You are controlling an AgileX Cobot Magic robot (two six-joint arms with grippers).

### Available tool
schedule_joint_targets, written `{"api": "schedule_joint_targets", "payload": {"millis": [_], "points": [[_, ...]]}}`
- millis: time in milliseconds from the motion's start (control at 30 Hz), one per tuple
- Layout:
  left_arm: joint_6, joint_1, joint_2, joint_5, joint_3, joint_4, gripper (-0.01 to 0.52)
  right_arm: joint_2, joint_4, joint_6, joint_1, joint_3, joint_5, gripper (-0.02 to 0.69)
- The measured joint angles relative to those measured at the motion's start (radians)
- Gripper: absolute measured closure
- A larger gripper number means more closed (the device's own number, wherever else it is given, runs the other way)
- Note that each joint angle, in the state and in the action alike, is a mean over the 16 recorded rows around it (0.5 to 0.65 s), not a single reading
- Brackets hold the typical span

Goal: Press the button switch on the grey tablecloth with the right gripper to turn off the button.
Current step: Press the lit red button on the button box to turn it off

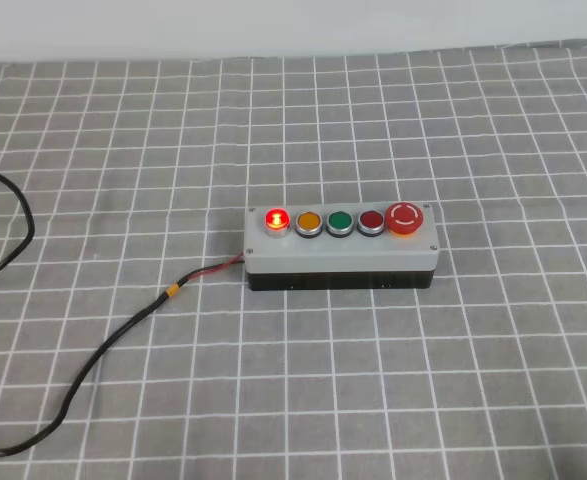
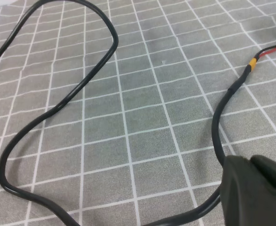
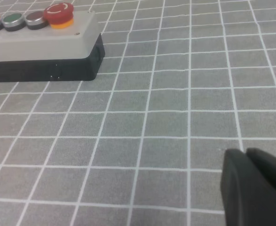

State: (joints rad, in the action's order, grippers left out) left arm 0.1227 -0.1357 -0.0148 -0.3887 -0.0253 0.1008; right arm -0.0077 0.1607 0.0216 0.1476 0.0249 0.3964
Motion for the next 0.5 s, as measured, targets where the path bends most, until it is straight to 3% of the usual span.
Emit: {"api": "schedule_joint_targets", "payload": {"millis": [500], "points": [[0.000, 0.000, 0.000, 0.000, 0.000, 0.000, 0.517, 0.000, 0.000, 0.000, 0.000, 0.000, -0.002, 0.681]]}}
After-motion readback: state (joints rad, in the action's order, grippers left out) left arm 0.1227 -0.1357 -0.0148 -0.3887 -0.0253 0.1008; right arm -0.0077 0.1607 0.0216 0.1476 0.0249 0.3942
